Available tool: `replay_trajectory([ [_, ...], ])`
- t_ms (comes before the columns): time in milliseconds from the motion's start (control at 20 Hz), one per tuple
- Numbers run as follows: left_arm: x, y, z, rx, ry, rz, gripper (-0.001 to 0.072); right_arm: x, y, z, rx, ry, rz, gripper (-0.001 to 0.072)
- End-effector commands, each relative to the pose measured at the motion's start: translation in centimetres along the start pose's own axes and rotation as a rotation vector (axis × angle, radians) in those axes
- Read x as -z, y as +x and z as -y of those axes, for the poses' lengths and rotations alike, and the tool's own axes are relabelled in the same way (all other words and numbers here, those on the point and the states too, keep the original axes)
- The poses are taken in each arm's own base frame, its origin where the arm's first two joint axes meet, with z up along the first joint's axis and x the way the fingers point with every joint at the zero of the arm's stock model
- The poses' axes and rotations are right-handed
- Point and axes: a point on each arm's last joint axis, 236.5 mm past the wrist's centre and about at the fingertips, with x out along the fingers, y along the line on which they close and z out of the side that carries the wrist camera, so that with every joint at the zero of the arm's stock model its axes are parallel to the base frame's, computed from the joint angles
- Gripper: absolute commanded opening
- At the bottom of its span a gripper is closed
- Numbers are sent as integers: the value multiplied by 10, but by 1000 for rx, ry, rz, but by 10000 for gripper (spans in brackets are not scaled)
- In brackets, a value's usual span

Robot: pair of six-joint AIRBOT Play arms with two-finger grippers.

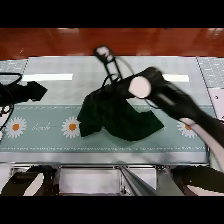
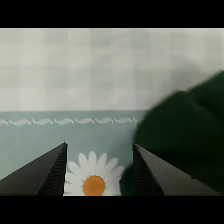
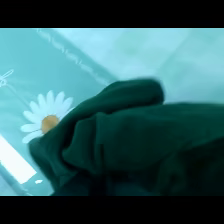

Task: Fold the shirts.

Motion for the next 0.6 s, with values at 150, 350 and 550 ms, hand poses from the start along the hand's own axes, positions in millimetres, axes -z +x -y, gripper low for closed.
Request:
replay_trajectory([
  [150, 48, 28, 5, 58, -69, -131, 503, 21, 48, 6, -175, 189, -107, 412],
  [350, 82, 31, 20, 130, -114, -253, 503, -9, -73, 99, -51, 239, -26, 411],
  [550, 160, 60, 8, 135, -185, -505, 503, 54, -163, 202, 181, 447, 32, 411],
])
